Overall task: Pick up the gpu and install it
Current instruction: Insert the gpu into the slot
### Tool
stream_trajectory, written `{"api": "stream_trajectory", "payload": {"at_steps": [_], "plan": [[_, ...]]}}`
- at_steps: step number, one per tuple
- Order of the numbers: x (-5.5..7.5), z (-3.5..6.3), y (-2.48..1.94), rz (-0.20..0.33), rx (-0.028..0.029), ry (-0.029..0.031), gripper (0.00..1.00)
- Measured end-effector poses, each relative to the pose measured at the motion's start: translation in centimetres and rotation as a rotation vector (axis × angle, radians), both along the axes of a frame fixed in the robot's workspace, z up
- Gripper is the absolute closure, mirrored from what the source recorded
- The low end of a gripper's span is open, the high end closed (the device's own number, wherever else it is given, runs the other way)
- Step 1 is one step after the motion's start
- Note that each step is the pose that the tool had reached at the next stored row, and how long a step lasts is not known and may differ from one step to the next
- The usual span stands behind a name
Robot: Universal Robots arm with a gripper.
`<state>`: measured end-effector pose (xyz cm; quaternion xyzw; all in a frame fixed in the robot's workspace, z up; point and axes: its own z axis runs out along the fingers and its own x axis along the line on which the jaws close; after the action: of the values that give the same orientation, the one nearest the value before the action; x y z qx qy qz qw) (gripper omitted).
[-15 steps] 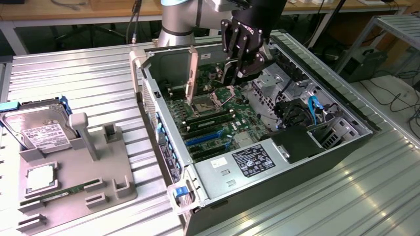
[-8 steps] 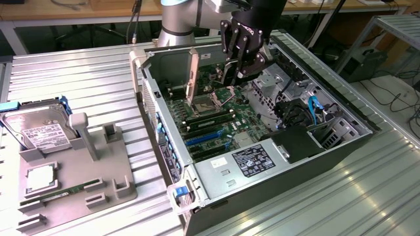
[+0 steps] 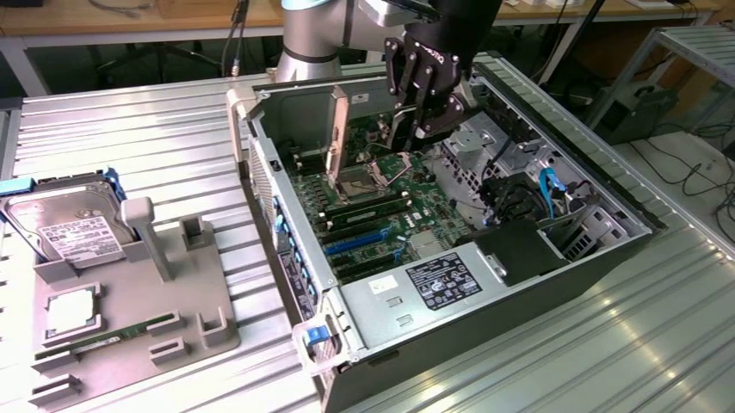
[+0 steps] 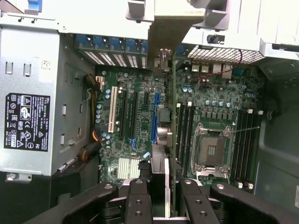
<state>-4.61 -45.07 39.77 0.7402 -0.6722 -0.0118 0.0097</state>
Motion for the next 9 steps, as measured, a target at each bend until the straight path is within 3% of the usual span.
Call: {"api": "stream_trajectory", "payload": {"at_steps": [9], "plan": [[0.0, -1.79, 0.00, -0.004, 0.0000, 0.0000, 0.72]]}}
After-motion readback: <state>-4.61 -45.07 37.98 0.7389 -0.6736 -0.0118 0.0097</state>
